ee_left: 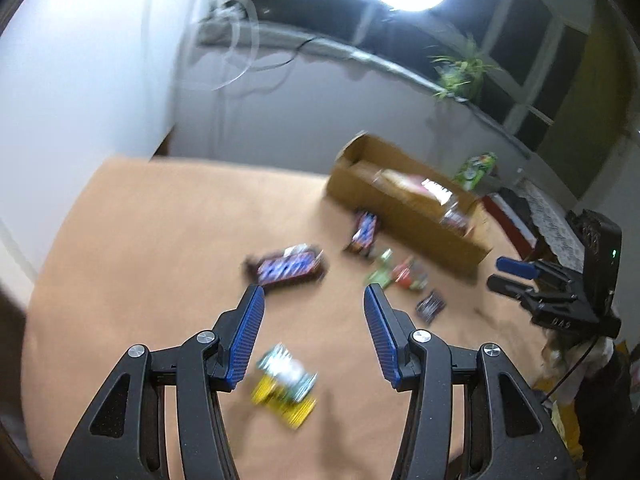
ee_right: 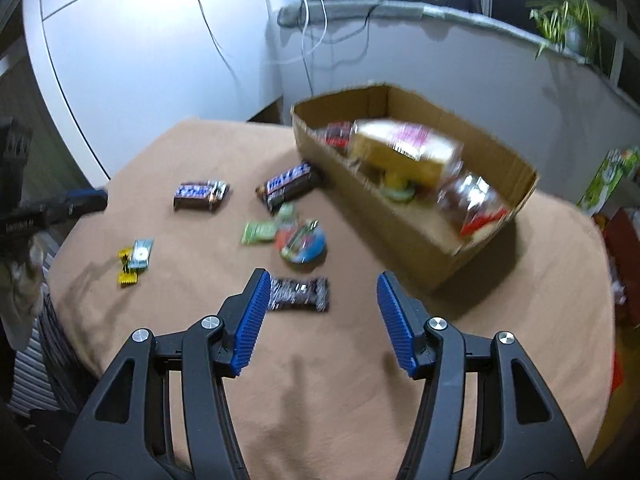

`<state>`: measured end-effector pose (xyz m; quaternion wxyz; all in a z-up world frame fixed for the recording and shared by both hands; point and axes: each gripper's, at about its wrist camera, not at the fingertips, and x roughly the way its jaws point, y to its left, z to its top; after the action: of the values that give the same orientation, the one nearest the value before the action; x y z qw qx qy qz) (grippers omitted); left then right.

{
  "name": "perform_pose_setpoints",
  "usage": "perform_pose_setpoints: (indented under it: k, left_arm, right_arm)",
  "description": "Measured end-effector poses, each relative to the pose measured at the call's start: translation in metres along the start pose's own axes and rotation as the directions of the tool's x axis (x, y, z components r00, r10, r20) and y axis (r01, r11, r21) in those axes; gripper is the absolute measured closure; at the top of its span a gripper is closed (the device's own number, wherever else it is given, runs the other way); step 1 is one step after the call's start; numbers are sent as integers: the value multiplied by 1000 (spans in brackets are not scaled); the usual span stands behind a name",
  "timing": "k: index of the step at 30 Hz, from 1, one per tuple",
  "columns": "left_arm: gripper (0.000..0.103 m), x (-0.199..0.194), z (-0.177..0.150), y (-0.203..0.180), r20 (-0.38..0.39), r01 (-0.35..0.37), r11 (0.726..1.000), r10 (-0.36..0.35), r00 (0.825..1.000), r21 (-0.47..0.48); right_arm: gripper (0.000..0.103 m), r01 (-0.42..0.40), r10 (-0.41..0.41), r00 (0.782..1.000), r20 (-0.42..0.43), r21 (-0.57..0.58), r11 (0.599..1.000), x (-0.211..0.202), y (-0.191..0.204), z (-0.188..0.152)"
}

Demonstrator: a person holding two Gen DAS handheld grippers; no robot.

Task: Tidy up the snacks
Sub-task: 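Grasp the yellow candy with the left tool while the right grasps the black-wrapped candy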

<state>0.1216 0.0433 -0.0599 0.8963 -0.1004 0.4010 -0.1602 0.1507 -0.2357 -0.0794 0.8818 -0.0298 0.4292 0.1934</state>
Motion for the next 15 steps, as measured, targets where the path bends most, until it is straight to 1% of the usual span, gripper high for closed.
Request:
perform_pose_setpoints:
  k: [2, 4, 9, 13, 14, 15]
  left_arm:
    - [53, 4, -16, 11, -33, -5, 1000, 4, 999, -29]
    - [53, 8, -31, 14, -65, -9, 999, 7, 998, -40]
    - [53, 14, -57, 14, -98, -17, 998, 11, 995, -61]
    - [53, 22, -73, 9, -117, -54, 998, 51, 992, -23]
    - [50, 23, -75, 7, -116, -72, 997, 71, 991, -5]
    - [50, 24, -77, 4, -111, -82, 997, 83, 990, 12]
  right_arm:
    - [45, -19, 19, 999, -27, 16, 1000, 8, 0, -6]
    - [45, -18, 20, 999, -50, 23, 1000, 17, 0, -12]
    - [45, -18, 19, 997, -80, 17, 1000, 31, 4, -20]
    - [45, -20, 20, 995, -99, 2, 1000, 40, 8, -20]
    - [45, -18, 17, 994, -104, -6, 1000, 43, 10, -20]
    - [45, -15, 14, 994, -108, -12, 1000, 46, 12, -19]
